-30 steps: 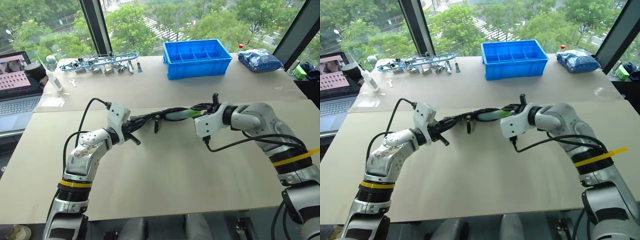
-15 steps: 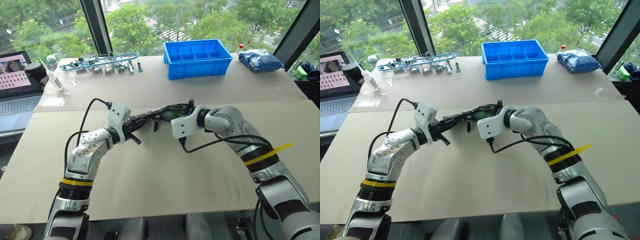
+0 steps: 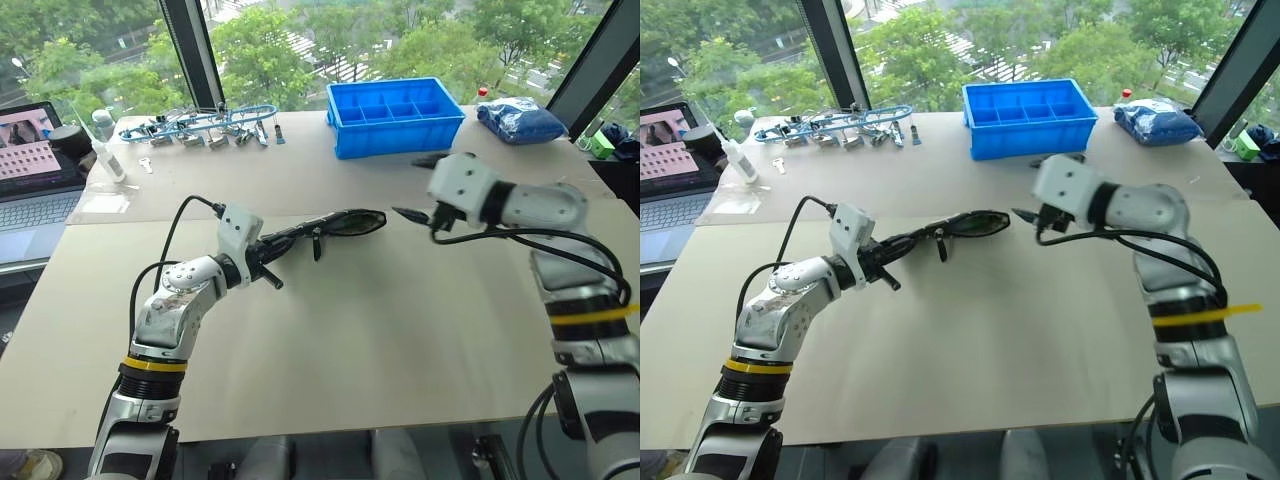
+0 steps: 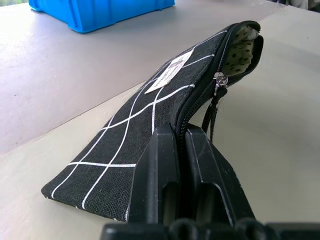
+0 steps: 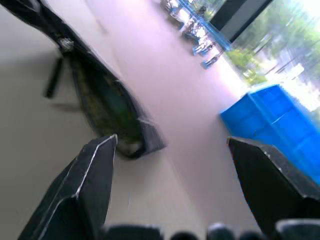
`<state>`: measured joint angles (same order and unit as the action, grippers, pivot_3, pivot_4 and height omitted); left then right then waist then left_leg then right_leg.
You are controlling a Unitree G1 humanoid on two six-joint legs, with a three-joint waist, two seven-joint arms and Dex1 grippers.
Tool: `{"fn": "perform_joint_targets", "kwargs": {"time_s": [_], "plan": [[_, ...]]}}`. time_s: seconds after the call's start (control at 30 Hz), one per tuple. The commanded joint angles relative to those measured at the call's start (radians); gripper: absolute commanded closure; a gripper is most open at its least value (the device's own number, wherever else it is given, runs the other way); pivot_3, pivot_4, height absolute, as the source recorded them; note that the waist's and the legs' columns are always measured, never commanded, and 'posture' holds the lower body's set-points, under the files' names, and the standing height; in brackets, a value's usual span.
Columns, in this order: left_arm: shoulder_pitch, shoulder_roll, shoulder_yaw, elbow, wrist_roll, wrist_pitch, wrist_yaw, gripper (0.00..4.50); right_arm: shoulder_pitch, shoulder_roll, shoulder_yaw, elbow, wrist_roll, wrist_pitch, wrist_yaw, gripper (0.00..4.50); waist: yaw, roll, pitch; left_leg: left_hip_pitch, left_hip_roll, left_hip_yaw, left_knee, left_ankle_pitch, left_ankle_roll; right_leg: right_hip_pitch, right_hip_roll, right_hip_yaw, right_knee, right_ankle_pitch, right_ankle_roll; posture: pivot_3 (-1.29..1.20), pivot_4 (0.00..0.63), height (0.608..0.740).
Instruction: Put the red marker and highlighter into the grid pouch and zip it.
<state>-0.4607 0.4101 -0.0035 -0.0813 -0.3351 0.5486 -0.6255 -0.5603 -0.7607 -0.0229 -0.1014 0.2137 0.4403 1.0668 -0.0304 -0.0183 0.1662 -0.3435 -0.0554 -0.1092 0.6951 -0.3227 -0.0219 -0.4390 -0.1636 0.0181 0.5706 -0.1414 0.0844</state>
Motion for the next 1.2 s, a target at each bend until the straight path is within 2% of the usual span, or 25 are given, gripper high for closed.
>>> {"fn": "perform_joint_targets", "kwargs": {"time_s": [0.03,0.13,0.2,0.33,0.6,0.73,0.83,1.13,1.2], "plan": [[-0.017,-0.003,0.011,-0.035,-0.011,-0.008,0.004,4.5,0.144,0.0,0.023,-0.153,0.115,0.22,0.006,0.58,0.005,0.0,0.0,0.001,0.0,0.0,0.0,0.0,0.001,0.001,0.0,0.0,0.0,0.0,0.0,0.0,0.15,0.74],[-0.009,-0.02,-0.009,-0.043,-0.013,-0.004,0.001,4.5,0.147,0.142,0.093,-0.167,0.131,0.329,-0.117,0.58,-0.008,0.0,0.0,0.002,0.0,0.001,0.001,-0.002,0.003,0.0,0.001,0.001,0.003,0.0,-0.001,0.0,0.15,0.74],[-0.005,-0.027,-0.016,-0.045,-0.01,-0.004,0.002,4.5,0.124,0.194,0.114,-0.16,0.127,0.359,-0.153,0.58,-0.009,0.0,0.0,0.005,0.0,0.001,0.001,-0.001,0.003,0.0,0.0,0.002,0.006,0.001,-0.001,0.0,0.15,0.74],[-0.003,-0.037,-0.023,-0.054,-0.012,0.003,0.007,4.5,0.01,0.34,0.166,-0.021,0.072,0.357,-0.29,0.58,-0.009,0.0,0.0,0.005,0.0,0.001,0.001,0.0,0.0,0.0,0.001,0.002,0.007,0.001,-0.002,0.0,0.15,0.74],[0.011,-0.042,-0.028,-0.076,-0.014,0.011,0.013,4.5,-0.139,0.524,0.195,0.159,0.069,0.322,-0.367,0.58,-0.009,0.0,0.0,0.004,-0.001,0.0,0.001,0.003,-0.006,-0.001,0.0,0.001,0.006,0.001,-0.002,0.0,0.15,0.74],[0.019,-0.042,-0.027,-0.087,-0.014,0.017,0.018,4.5,-0.204,0.574,0.196,0.262,0.041,0.272,-0.4,0.58,-0.013,0.0,0.0,0.005,0.0,0.0,0.0,0.003,-0.006,-0.002,0.001,0.001,0.007,0.001,-0.002,0.0,0.15,0.74],[0.023,-0.04,-0.024,-0.095,-0.017,0.022,0.02,4.5,-0.218,0.577,0.188,0.289,0.038,0.257,-0.399,1.27,-0.013,0.0,0.0,0.005,0.0,0.0,0.0,0.003,-0.006,-0.001,0.001,0.001,0.007,0.001,-0.002,0.0,0.15,0.74],[0.021,-0.027,-0.017,-0.1,-0.018,0.032,0.02,4.5,-0.189,0.491,0.148,0.263,0.061,0.255,-0.358,4.47,-0.014,0.0,0.0,0.004,0.0,0.0,0.0,0.003,-0.005,-0.002,0.001,0.001,0.007,0.001,-0.002,0.0,0.15,0.74],[0.022,-0.024,-0.017,-0.103,-0.018,0.033,0.019,4.5,-0.187,0.478,0.142,0.258,0.061,0.258,-0.358,4.47,-0.014,0.0,0.0,0.004,0.0,0.0,0.0,0.003,-0.005,-0.002,0.001,0.001,0.007,0.001,-0.002,0.0,0.15,0.74]]}}
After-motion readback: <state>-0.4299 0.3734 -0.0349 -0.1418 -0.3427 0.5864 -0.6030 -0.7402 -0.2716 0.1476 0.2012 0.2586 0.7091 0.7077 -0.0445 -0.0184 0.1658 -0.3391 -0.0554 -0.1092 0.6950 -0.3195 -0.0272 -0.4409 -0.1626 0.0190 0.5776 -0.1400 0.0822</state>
